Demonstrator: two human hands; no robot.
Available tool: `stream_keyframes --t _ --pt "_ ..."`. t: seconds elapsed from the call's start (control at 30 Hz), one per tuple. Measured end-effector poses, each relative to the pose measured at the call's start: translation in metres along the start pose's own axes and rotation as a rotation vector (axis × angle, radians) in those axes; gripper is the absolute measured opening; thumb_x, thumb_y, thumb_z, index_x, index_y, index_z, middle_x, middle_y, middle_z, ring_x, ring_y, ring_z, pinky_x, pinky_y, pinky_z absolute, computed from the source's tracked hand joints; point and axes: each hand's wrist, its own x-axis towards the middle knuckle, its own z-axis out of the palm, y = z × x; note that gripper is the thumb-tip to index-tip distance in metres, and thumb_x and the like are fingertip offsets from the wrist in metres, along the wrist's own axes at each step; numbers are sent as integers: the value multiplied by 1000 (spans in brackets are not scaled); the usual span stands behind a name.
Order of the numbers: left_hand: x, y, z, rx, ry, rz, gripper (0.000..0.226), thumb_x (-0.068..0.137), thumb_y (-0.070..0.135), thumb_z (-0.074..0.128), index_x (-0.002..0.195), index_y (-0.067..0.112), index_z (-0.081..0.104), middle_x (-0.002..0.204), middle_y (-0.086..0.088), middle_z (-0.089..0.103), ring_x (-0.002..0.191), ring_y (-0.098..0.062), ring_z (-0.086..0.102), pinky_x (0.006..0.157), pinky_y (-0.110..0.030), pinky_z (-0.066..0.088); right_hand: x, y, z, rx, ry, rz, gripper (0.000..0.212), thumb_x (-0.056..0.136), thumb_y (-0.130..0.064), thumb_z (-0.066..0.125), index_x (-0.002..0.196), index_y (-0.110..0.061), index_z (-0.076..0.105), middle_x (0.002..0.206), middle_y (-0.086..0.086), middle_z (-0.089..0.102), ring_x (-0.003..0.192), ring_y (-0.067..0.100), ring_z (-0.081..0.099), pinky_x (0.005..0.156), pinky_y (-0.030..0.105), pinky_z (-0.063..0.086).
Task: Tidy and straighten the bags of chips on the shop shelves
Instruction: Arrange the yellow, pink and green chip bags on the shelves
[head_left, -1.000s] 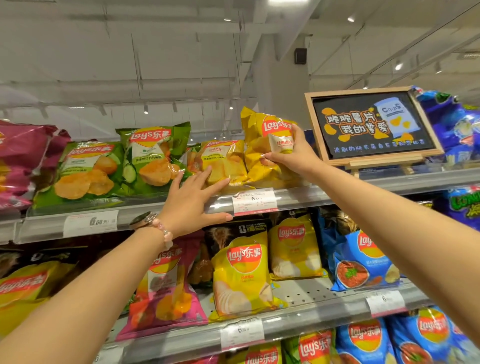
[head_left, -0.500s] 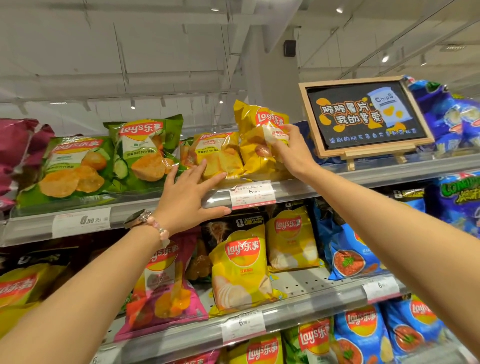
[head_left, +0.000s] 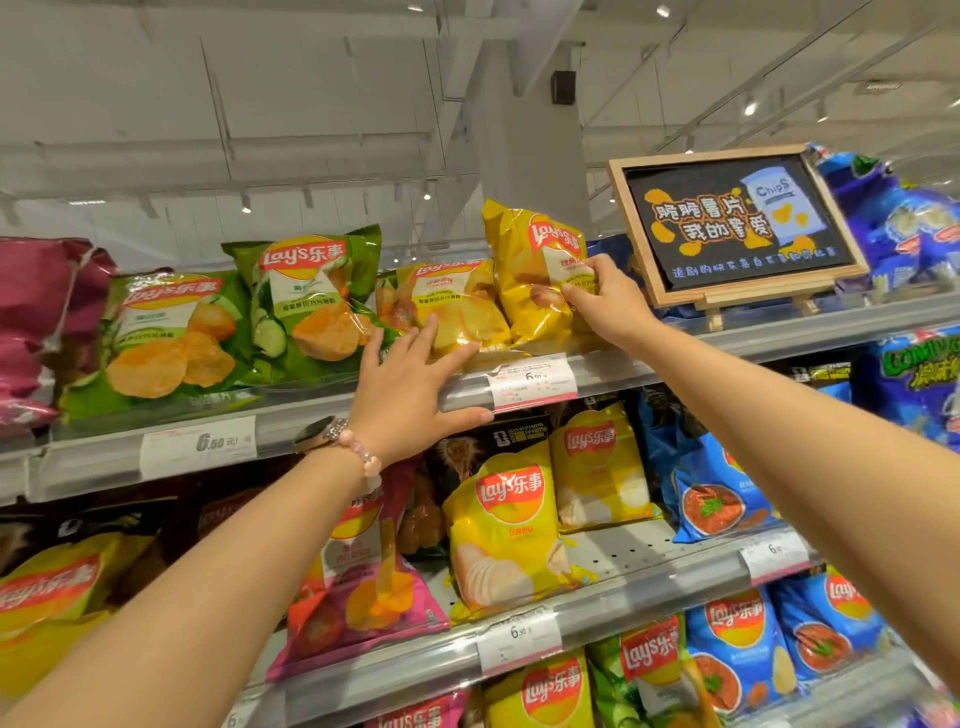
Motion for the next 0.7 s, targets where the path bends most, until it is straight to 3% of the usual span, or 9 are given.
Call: stream_keyframes --t 0.2,0.43,0.57,0.7 --pt "0 -1 2 13 6 9 93 63 86 15 147 46 21 162 -7 5 146 -25 14 115 -46 -7 -2 4 4 36 -14 -30 75 82 -55 63 140 -23 28 137 4 46 120 21 47 96 37 41" --pt "0 -1 3 9 15 11 92 65 85 18 147 45 24 161 -8 7 146 -27 16 115 -46 -6 0 8 2 -22 -24 -60 74 81 -56 63 140 -22 32 135 6 47 122 25 48 95 37 42" --pt "-2 0 0 -1 3 7 90 66 85 21 147 45 25 161 -8 8 145 -26 16 115 -47 -6 -5 5 4 -108 23 -115 72 86 -54 59 141 -17 33 140 9 38 126 26 44 100 38 38" --pt "-3 2 -5 -30 -16 1 81 76 78 38 147 42 27 161 -8 8 146 -25 16 116 -47 -6 -12 1 6 -180 68 -153 68 91 -52 52 143 -14 31 142 10 36 128 26 42 103 38 38"
